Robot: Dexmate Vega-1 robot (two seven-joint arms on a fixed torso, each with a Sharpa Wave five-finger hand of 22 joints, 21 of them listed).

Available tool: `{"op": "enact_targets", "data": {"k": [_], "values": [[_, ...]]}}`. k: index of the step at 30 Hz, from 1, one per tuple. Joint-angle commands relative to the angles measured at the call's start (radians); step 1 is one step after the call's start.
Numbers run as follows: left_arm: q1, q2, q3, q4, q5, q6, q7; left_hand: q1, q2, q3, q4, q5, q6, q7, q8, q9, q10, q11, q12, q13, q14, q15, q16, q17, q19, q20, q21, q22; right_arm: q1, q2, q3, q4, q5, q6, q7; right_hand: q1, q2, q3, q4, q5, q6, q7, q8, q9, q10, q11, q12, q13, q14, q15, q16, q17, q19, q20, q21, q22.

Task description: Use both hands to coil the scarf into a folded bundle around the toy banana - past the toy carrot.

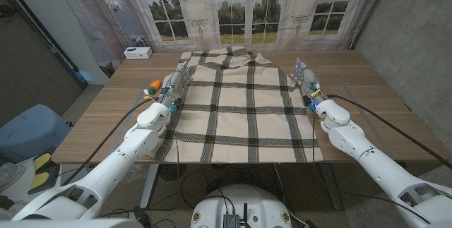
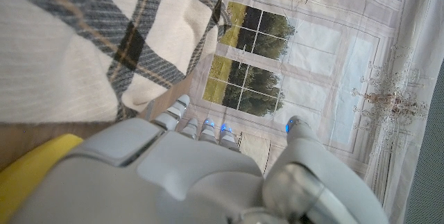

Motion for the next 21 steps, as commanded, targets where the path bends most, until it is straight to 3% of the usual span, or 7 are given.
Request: {"op": "enact_targets", "data": {"k": [1, 7, 11, 21], "values": [[0.003, 0.0, 0.001, -0.003, -0.001, 0.0, -0.001, 0.008, 0.0, 0.005, -0.001, 0.006, -0.138, 0.0, 0.008, 0.001, -0.156, 0.0, 0.008, 0.003, -0.141, 0.0, 0.006, 0.002, -0.134, 0.004, 0.003, 0.004, -0.021, -0.032, -0.007, -0.065, -0.068, -0.047, -0.096, 0.03, 0.019, 0.024, -0.012, 0.003, 0.031, 0.003, 0.011, 0.001, 0.022, 0.005, 0.013, 0.005, 0.009, 0.002, 0.012, 0.002, 0.011, 0.016, 0.006, 0.006], [0.006, 0.001, 0.001, -0.006, -0.002, 0.0, -0.001, 0.008, 0.001, 0.005, -0.002, 0.006, -0.127, 0.0, 0.011, 0.001, -0.152, 0.002, 0.01, 0.003, -0.139, 0.001, 0.006, 0.002, -0.131, 0.005, 0.0, 0.005, -0.043, -0.057, -0.006, -0.128, -0.119, -0.1, -0.186, 0.064, 0.047, 0.05, -0.028, -0.001, 0.077, 0.004, 0.019, 0.001, 0.049, 0.012, 0.02, 0.004, 0.034, 0.005, 0.017, 0.002, 0.028, 0.019, 0.01, 0.006], [0.009, 0.001, 0.0, -0.008, -0.004, 0.0, -0.001, 0.008, 0.0, 0.004, -0.003, 0.006, -0.12, 0.001, 0.013, 0.001, -0.149, 0.002, 0.011, 0.003, -0.138, 0.001, 0.006, 0.002, -0.13, 0.006, -0.002, 0.005, -0.062, -0.07, -0.004, -0.181, -0.167, -0.152, -0.276, 0.103, 0.074, 0.089, -0.036, -0.001, 0.128, 0.005, 0.024, 0.002, 0.083, 0.008, 0.028, 0.004, 0.071, 0.004, 0.027, 0.005, 0.062, 0.022, 0.02, 0.007], [0.007, 0.002, 0.003, -0.004, -0.002, -0.001, -0.009, 0.006, 0.002, 0.003, -0.006, 0.006, -0.101, 0.003, 0.016, 0.002, -0.142, 0.007, 0.012, 0.003, -0.132, 0.006, 0.007, 0.002, -0.126, 0.01, -0.01, 0.005, -0.098, -0.126, -0.008, -0.307, -0.284, -0.3, -0.419, 0.138, 0.079, 0.126, -0.033, -0.001, 0.194, 0.001, 0.031, 0.002, 0.126, 0.03, 0.032, 0.004, 0.129, 0.002, 0.047, 0.013, 0.103, 0.026, 0.029, 0.007]]}}
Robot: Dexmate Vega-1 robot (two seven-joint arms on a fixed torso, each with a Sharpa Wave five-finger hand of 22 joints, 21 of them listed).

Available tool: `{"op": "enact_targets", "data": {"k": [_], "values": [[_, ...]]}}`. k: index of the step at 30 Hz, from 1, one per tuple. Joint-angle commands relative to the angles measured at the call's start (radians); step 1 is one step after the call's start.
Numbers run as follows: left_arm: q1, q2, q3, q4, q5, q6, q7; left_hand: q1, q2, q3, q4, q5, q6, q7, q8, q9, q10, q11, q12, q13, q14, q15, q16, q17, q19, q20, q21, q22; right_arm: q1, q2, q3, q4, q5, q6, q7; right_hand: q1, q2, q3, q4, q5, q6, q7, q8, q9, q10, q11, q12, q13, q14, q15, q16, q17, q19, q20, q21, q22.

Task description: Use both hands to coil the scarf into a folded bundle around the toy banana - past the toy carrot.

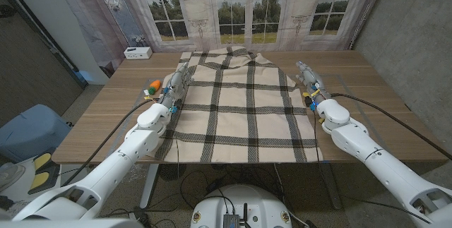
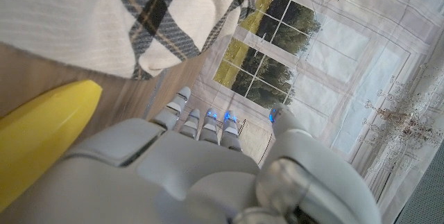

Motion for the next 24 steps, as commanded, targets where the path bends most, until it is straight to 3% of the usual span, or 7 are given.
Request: {"op": "enact_targets", "data": {"k": [1, 9, 24], "values": [[0.0, 0.002, 0.003, 0.001, 0.0, 0.0, -0.009, 0.006, 0.002, 0.003, -0.006, 0.006, -0.101, 0.004, 0.005, 0.002, -0.14, 0.006, 0.005, 0.003, -0.132, 0.008, 0.007, 0.002, -0.125, 0.004, -0.006, 0.005, -0.044, -0.068, -0.004, -0.157, -0.139, -0.181, -0.183, 0.02, 0.002, 0.016, 0.001, -0.001, 0.026, -0.005, 0.007, 0.002, 0.018, 0.002, 0.008, 0.004, 0.015, -0.001, 0.009, 0.004, 0.015, 0.0, 0.006, 0.003], [-0.001, 0.001, 0.005, 0.003, -0.002, 0.001, -0.013, 0.005, 0.002, 0.002, -0.008, 0.006, -0.086, 0.006, 0.008, 0.002, -0.135, 0.006, 0.006, 0.003, -0.13, 0.009, 0.008, 0.002, -0.122, 0.007, -0.011, 0.005, -0.072, -0.132, -0.007, -0.296, -0.212, -0.386, -0.252, 0.038, 0.0, 0.033, 0.003, -0.002, 0.065, -0.01, 0.01, 0.002, 0.063, 0.004, 0.017, 0.004, 0.048, -0.009, 0.019, 0.007, 0.039, 0.001, 0.01, 0.003], [-0.003, 0.002, 0.006, 0.005, -0.005, 0.006, -0.019, 0.004, 0.002, 0.001, -0.01, 0.006, -0.073, 0.006, 0.008, 0.002, -0.132, 0.007, 0.006, 0.004, -0.128, 0.012, 0.007, 0.002, -0.118, 0.011, -0.017, 0.006, -0.056, -0.187, -0.054, -0.413, -0.3, -0.673, -0.269, 0.063, 0.0, 0.054, 0.0, -0.004, 0.109, -0.015, 0.011, 0.002, 0.1, 0.002, 0.022, 0.003, 0.085, -0.026, 0.029, 0.009, 0.067, 0.004, 0.014, 0.002]]}}
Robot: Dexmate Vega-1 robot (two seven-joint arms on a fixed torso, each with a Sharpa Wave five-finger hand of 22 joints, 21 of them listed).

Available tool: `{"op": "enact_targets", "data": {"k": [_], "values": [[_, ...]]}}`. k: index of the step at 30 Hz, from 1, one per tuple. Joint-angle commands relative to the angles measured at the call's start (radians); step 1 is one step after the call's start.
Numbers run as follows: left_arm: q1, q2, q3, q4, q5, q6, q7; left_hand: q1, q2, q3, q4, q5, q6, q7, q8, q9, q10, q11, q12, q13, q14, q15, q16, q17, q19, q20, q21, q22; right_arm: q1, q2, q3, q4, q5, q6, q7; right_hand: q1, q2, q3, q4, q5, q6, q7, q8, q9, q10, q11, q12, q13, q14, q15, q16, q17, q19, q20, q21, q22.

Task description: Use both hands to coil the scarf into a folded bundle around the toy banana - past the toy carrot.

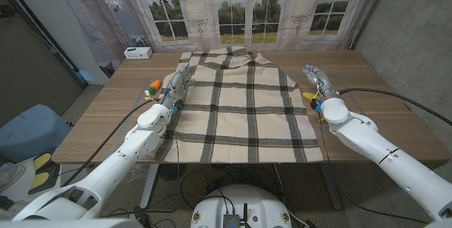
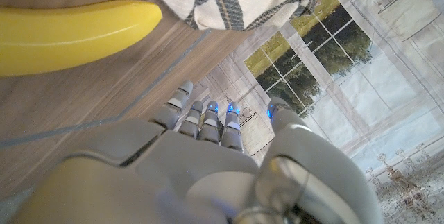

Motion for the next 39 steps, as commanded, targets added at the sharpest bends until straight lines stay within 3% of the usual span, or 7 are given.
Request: {"op": "enact_targets", "data": {"k": [1, 10, 18, 28, 39], "values": [[-0.003, 0.001, 0.002, 0.004, -0.003, 0.006, -0.007, 0.004, 0.003, 0.005, -0.006, 0.006, -0.073, 0.006, 0.004, 0.002, -0.128, 0.003, 0.007, 0.004, -0.122, 0.007, 0.007, 0.002, -0.116, 0.005, -0.006, 0.006, 0.009, -0.048, -0.036, -0.106, -0.081, -0.237, -0.031, 0.017, 0.002, 0.014, -0.002, -0.004, 0.022, -0.003, 0.01, 0.003, 0.019, -0.003, 0.008, 0.004, 0.016, -0.005, 0.007, 0.005, 0.019, -0.001, 0.007, 0.003], [-0.008, 0.0, 0.003, 0.01, -0.004, 0.008, -0.012, 0.004, 0.003, 0.005, -0.007, 0.006, -0.068, 0.005, 0.004, 0.003, -0.127, 0.005, 0.006, 0.004, -0.122, 0.006, 0.007, 0.002, -0.116, 0.007, -0.01, 0.006, 0.037, -0.07, -0.081, -0.154, -0.12, -0.397, -0.013, 0.034, 0.001, 0.026, -0.006, -0.005, 0.048, -0.006, 0.01, 0.003, 0.036, -0.009, 0.008, 0.003, 0.034, -0.015, 0.012, 0.006, 0.032, -0.002, 0.007, 0.003], [-0.011, 0.0, 0.004, 0.012, -0.004, 0.009, -0.016, 0.003, 0.004, 0.005, -0.008, 0.006, -0.065, 0.005, 0.003, 0.003, -0.127, 0.005, 0.006, 0.004, -0.121, 0.007, 0.007, 0.002, -0.114, 0.012, -0.013, 0.006, 0.045, -0.076, -0.096, -0.173, -0.122, -0.486, 0.002, 0.051, 0.002, 0.038, -0.012, -0.006, 0.068, -0.01, 0.01, 0.003, 0.049, -0.015, 0.009, 0.003, 0.05, -0.028, 0.015, 0.006, 0.045, -0.006, 0.009, 0.003], [-0.018, 0.0, 0.008, 0.014, -0.004, 0.018, -0.019, 0.002, 0.005, 0.004, -0.009, 0.006, -0.06, 0.004, 0.002, 0.003, -0.126, 0.007, 0.006, 0.004, -0.121, 0.008, 0.006, 0.003, -0.113, 0.014, -0.018, 0.006, 0.09, -0.078, -0.157, -0.186, -0.156, -0.629, 0.011, 0.119, -0.004, 0.072, -0.051, -0.007, 0.111, -0.013, 0.007, 0.003, 0.078, -0.035, 0.006, 0.002, 0.088, -0.045, 0.017, 0.0, 0.08, -0.009, 0.013, 0.002], [-0.018, 0.006, 0.008, 0.003, -0.002, 0.03, -0.013, 0.001, 0.005, 0.004, -0.01, 0.006, -0.058, 0.002, 0.0, 0.003, -0.126, 0.006, 0.005, 0.004, -0.121, 0.007, 0.006, 0.003, -0.112, 0.015, -0.022, 0.006, 0.146, -0.073, -0.223, -0.148, -0.17, -0.716, 0.046, 0.163, -0.006, 0.088, -0.072, -0.01, 0.144, -0.018, 0.007, 0.003, 0.091, -0.051, 0.003, 0.001, 0.098, -0.057, 0.013, -0.001, 0.093, -0.018, 0.012, 0.003]]}}
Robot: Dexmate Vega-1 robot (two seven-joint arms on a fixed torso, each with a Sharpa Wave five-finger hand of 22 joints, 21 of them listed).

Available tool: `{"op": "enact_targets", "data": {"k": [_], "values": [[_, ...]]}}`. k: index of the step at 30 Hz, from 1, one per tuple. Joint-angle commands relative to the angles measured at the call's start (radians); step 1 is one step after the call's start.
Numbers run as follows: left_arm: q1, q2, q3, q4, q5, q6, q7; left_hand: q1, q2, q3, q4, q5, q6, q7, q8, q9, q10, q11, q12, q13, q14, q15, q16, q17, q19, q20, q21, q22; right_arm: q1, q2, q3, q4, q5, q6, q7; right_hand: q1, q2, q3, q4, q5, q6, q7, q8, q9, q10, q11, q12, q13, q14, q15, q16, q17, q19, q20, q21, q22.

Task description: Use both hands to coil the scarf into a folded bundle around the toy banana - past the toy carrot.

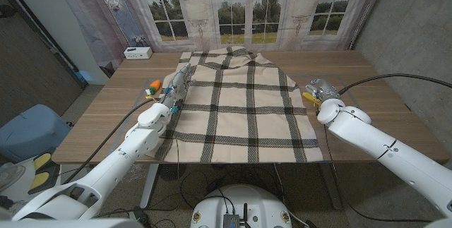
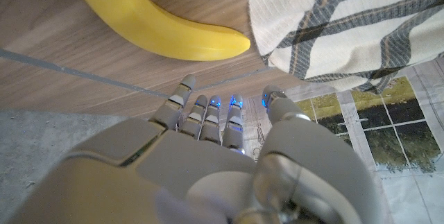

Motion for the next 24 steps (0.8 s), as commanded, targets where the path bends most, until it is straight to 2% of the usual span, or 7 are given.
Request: {"op": "enact_targets", "data": {"k": [1, 6, 14, 17, 20, 24], "values": [[-0.002, 0.005, 0.001, -0.009, 0.002, 0.011, 0.004, 0.001, 0.005, -0.001, -0.006, 0.006, -0.058, 0.003, 0.0, 0.003, -0.126, 0.007, 0.005, 0.004, -0.121, 0.007, 0.006, 0.003, -0.114, 0.003, -0.007, 0.001, 0.056, 0.002, -0.07, 0.028, -0.022, -0.113, 0.03, 0.031, -0.002, 0.01, -0.01, -0.002, 0.02, -0.001, -0.002, 0.003, 0.013, -0.003, -0.001, 0.001, 0.014, -0.006, 0.002, 0.002, 0.015, -0.004, 0.002, 0.003], [-0.001, 0.006, 0.001, -0.012, 0.001, 0.014, 0.005, 0.0, 0.006, -0.001, -0.007, 0.006, -0.057, 0.003, -0.001, 0.003, -0.125, 0.007, 0.005, 0.004, -0.122, 0.008, 0.005, 0.003, -0.114, 0.006, -0.01, 0.002, 0.079, 0.003, -0.101, 0.041, -0.034, -0.151, 0.039, 0.048, -0.003, 0.014, -0.017, -0.003, 0.03, -0.005, -0.003, 0.004, 0.022, -0.007, -0.002, 0.001, 0.021, -0.01, 0.002, 0.002, 0.023, -0.01, 0.002, 0.003], [0.0, 0.005, 0.002, -0.014, 0.001, 0.013, 0.005, -0.001, 0.007, -0.001, -0.007, 0.006, -0.055, 0.003, -0.002, 0.003, -0.125, 0.007, 0.005, 0.004, -0.121, 0.008, 0.006, 0.003, -0.111, 0.008, -0.013, 0.002, 0.116, 0.004, -0.155, 0.061, -0.06, -0.212, 0.047, 0.118, -0.012, 0.031, -0.04, -0.003, 0.056, -0.015, -0.006, 0.004, 0.046, -0.022, -0.004, 0.001, 0.044, -0.023, 0.0, -0.001, 0.05, -0.019, 0.005, 0.003], [0.001, 0.005, 0.002, -0.015, 0.001, 0.014, 0.006, -0.001, 0.008, -0.001, -0.007, 0.006, -0.055, 0.002, -0.002, 0.003, -0.126, 0.006, 0.004, 0.004, -0.12, 0.007, 0.006, 0.003, -0.11, 0.007, -0.014, 0.002, 0.124, 0.007, -0.167, 0.068, -0.064, -0.228, 0.05, 0.161, -0.019, 0.038, -0.047, -0.001, 0.073, -0.024, -0.006, 0.004, 0.061, -0.035, -0.005, 0.001, 0.057, -0.032, -0.001, -0.002, 0.062, -0.024, 0.005, 0.003], [0.002, 0.005, 0.002, -0.016, 0.0, 0.015, 0.006, -0.002, 0.008, -0.001, -0.007, 0.006, -0.054, 0.002, -0.002, 0.003, -0.124, 0.007, 0.005, 0.004, -0.12, 0.009, 0.006, 0.003, -0.11, 0.009, -0.016, 0.002, 0.135, 0.008, -0.186, 0.074, -0.074, -0.245, 0.051, 0.206, -0.025, 0.044, -0.051, 0.0, 0.09, -0.03, -0.006, 0.005, 0.08, -0.036, -0.006, 0.001, 0.07, -0.043, -0.002, -0.003, 0.074, -0.029, 0.005, 0.003], [0.002, 0.005, 0.001, -0.015, -0.001, 0.013, 0.004, -0.002, 0.009, -0.002, -0.007, 0.006, -0.051, 0.001, -0.002, 0.003, -0.124, 0.007, 0.005, 0.004, -0.12, 0.008, 0.006, 0.003, -0.11, 0.009, -0.017, 0.002, 0.151, 0.011, -0.213, 0.083, -0.093, -0.266, 0.046, 0.295, -0.036, 0.042, -0.047, 0.0, 0.145, -0.038, 0.0, 0.005, 0.138, -0.049, 0.0, 0.003, 0.125, -0.062, 0.012, 0.001, 0.106, -0.033, 0.008, 0.004]]}}
